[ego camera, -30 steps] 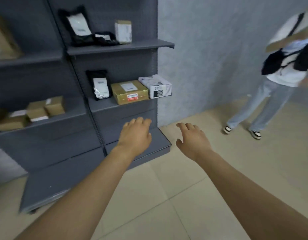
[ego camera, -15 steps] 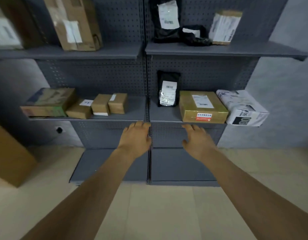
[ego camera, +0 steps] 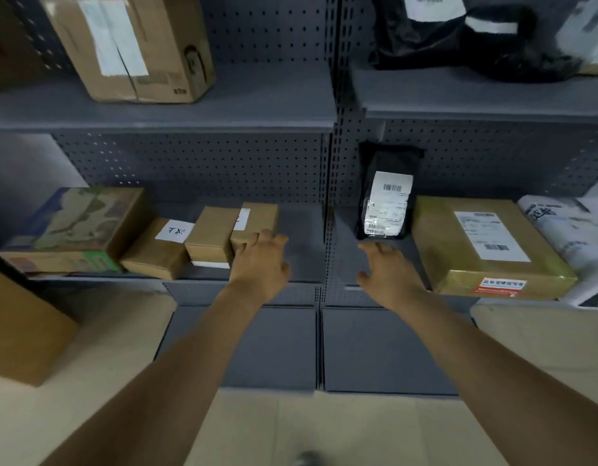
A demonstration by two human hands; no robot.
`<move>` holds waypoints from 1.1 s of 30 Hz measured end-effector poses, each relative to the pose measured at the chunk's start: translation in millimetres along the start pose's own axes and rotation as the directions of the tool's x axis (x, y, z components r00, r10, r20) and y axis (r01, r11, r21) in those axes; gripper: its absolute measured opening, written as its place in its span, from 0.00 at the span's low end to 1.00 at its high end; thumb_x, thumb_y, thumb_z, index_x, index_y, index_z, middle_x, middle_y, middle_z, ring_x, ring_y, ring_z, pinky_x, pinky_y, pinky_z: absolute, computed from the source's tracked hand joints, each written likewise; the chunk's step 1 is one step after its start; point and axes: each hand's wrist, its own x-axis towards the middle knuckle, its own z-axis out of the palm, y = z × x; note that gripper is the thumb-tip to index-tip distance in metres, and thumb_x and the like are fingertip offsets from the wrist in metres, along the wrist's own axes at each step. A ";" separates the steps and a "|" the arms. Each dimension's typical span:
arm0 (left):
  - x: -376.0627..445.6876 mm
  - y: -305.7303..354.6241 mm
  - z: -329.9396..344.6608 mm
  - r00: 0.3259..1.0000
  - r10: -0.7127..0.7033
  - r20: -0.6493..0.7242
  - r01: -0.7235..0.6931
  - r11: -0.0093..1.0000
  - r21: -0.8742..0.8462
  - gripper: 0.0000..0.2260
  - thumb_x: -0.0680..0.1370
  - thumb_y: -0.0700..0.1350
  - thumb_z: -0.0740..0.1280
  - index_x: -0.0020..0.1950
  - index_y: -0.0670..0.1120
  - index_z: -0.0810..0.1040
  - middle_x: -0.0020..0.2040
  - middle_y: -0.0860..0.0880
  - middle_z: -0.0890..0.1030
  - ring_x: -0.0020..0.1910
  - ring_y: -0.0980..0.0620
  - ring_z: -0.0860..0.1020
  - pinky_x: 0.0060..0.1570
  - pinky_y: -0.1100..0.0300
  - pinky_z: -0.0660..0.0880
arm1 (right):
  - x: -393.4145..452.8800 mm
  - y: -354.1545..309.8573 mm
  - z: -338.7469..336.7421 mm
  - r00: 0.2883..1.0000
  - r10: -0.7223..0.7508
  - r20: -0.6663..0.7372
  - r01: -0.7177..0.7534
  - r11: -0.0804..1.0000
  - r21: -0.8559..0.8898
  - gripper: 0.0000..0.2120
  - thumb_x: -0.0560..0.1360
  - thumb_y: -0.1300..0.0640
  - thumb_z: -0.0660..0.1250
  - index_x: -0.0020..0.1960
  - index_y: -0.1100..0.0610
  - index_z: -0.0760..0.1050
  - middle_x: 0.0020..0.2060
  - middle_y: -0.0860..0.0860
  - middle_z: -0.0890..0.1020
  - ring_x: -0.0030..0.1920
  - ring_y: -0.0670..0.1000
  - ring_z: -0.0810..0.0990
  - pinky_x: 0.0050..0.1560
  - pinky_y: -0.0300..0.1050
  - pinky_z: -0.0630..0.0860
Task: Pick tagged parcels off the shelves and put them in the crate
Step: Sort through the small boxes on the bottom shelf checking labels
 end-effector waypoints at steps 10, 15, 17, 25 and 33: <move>99.3 -87.6 24.1 0.950 -0.279 0.139 0.293 0.951 -0.097 0.30 0.80 0.53 0.59 0.78 0.42 0.56 0.77 0.41 0.58 0.77 0.40 0.54 0.75 0.46 0.56 | 124.0 -81.9 48.5 0.973 -0.073 0.217 0.012 0.962 0.271 0.29 0.80 0.52 0.64 0.77 0.57 0.60 0.72 0.57 0.69 0.70 0.58 0.70 0.67 0.51 0.70; 117.4 -98.0 42.7 0.903 -0.380 0.201 0.403 0.911 -0.087 0.32 0.82 0.55 0.57 0.80 0.42 0.49 0.81 0.43 0.47 0.79 0.40 0.41 0.78 0.45 0.44 | 167.2 -112.1 72.3 0.921 -0.052 0.385 -0.167 0.841 0.514 0.26 0.81 0.48 0.61 0.75 0.59 0.63 0.70 0.57 0.72 0.68 0.57 0.72 0.64 0.47 0.69; 121.5 -95.5 44.0 0.905 -0.384 0.180 0.406 0.908 -0.105 0.31 0.82 0.55 0.57 0.81 0.44 0.50 0.81 0.43 0.47 0.79 0.40 0.42 0.77 0.44 0.44 | 178.6 -118.1 82.6 0.896 -0.056 0.441 -0.241 0.772 0.589 0.25 0.80 0.45 0.61 0.72 0.56 0.66 0.67 0.54 0.75 0.64 0.55 0.74 0.65 0.49 0.71; 119.7 -81.8 36.4 0.906 -0.419 0.056 0.410 0.838 -0.359 0.27 0.78 0.50 0.65 0.72 0.38 0.62 0.69 0.41 0.67 0.69 0.41 0.64 0.68 0.52 0.61 | 192.2 -124.1 92.0 0.835 0.112 0.539 -0.544 0.313 0.778 0.26 0.74 0.41 0.69 0.66 0.51 0.65 0.64 0.51 0.76 0.63 0.57 0.76 0.56 0.58 0.71; 116.7 -81.5 12.4 0.945 -0.271 0.183 0.310 0.567 -0.763 0.23 0.80 0.47 0.66 0.72 0.46 0.61 0.67 0.46 0.72 0.56 0.50 0.74 0.42 0.66 0.70 | 180.6 -108.0 70.5 0.866 0.103 0.489 -0.499 0.137 0.856 0.30 0.70 0.43 0.75 0.66 0.56 0.73 0.56 0.55 0.83 0.54 0.55 0.82 0.50 0.48 0.79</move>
